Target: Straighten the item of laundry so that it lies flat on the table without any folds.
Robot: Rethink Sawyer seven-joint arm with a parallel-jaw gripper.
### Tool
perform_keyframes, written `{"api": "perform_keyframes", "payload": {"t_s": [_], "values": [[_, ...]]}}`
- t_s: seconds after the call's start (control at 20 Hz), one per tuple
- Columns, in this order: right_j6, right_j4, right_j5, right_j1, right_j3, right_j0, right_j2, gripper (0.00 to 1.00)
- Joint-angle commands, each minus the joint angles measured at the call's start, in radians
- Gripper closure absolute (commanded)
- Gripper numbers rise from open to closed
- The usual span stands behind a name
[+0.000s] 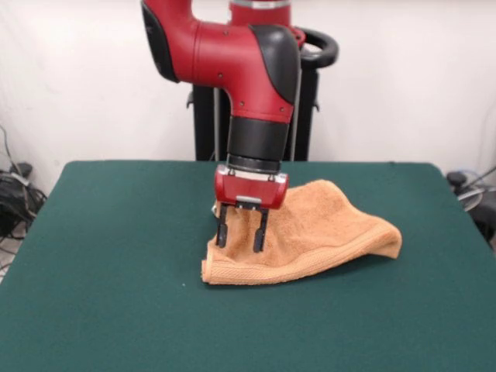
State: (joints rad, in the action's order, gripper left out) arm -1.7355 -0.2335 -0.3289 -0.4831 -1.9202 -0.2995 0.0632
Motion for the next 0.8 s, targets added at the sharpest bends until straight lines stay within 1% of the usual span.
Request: {"api": "perform_keyframes", "payload": {"t_s": [0.05, 0.15, 0.3, 0.5, 0.65, 0.8], "values": [[-0.089, 0.013, 0.209, -0.128, 0.054, 0.041, -0.097, 0.0], [-0.114, 0.023, 0.202, -0.145, 0.056, 0.033, -0.126, 0.0], [-0.137, 0.045, 0.183, -0.149, 0.068, 0.053, -0.117, 0.0], [-0.131, 0.07, 0.167, -0.108, 0.094, 0.111, -0.04, 0.0], [-0.14, 0.072, 0.13, -0.061, 0.101, 0.118, -0.033, 0.0], [-0.116, 0.05, 0.168, -0.037, 0.121, 0.107, -0.047, 0.0]]}}
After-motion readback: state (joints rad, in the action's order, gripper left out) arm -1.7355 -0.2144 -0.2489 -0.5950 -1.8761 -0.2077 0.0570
